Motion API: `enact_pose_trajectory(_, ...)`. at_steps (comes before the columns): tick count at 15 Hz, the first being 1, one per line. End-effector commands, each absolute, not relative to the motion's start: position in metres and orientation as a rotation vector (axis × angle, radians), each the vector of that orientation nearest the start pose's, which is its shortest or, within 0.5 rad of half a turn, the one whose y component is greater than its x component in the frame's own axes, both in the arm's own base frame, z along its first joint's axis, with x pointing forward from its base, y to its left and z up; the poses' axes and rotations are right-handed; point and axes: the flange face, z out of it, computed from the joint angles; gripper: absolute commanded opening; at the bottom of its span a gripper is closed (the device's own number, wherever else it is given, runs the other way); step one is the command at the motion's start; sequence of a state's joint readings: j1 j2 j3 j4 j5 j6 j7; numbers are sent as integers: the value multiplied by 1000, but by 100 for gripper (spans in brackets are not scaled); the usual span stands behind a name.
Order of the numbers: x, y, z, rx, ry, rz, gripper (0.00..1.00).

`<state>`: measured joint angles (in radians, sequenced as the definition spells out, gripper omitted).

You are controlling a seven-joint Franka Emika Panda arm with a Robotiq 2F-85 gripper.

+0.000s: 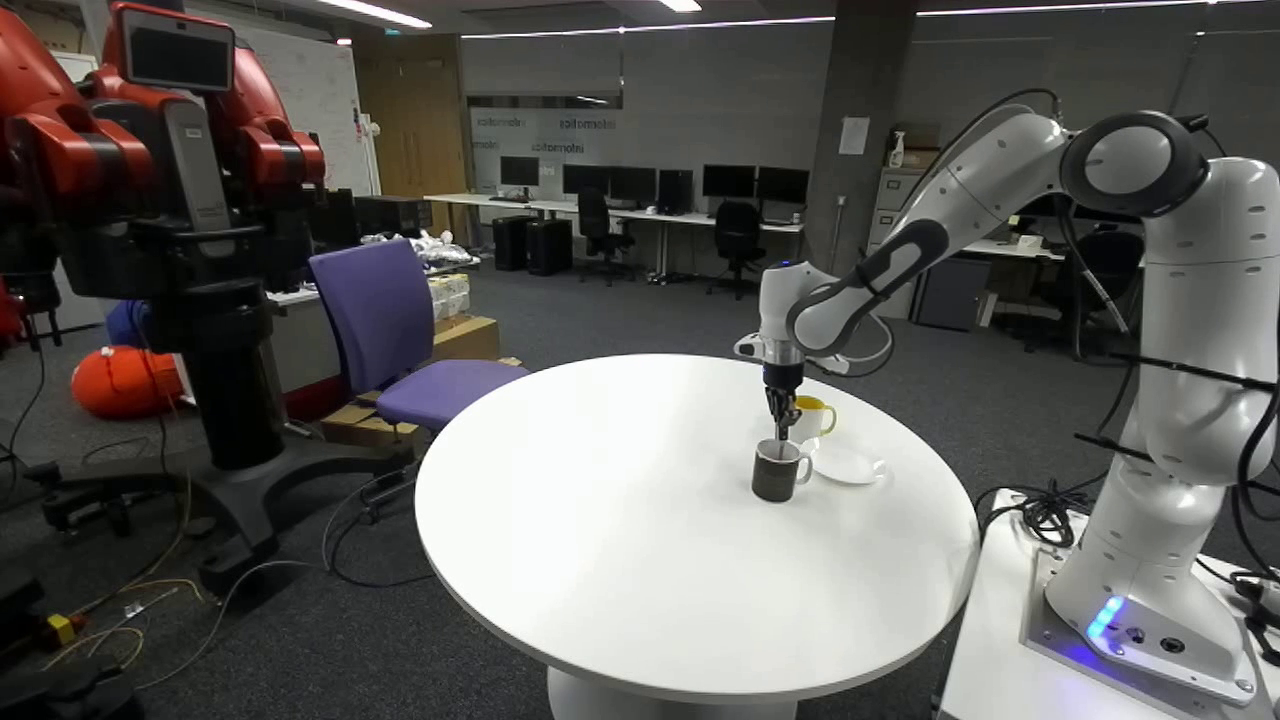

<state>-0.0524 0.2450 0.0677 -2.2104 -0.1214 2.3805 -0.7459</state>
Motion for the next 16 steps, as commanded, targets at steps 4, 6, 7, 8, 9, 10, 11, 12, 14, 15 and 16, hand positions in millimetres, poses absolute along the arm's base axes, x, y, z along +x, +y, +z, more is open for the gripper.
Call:
enact_pose_trajectory(4,543,5,288,-2875,-1332,130,1)
enact_pose_trajectory(6,542,6,300,-2878,-1348,129,1)
enact_pose_trajectory(7,541,6,308,-2883,-1358,138,1)
enact_pose_trajectory(8,539,6,315,-2885,-1363,160,1)
enact_pose_trajectory(9,537,6,323,-2884,-1367,172,1)
enact_pose_trajectory(10,536,6,330,-2883,-1370,180,1)
enact_pose_trajectory(11,534,6,339,-2884,-1375,183,1)
enact_pose_trajectory(12,533,6,348,-2882,-1383,180,1)
enact_pose_trajectory(14,531,7,362,-2885,-1395,174,1)
enact_pose_trajectory(15,530,7,370,-2887,-1401,168,1)
enact_pose_trajectory(16,529,8,376,-2890,-1408,160,1)
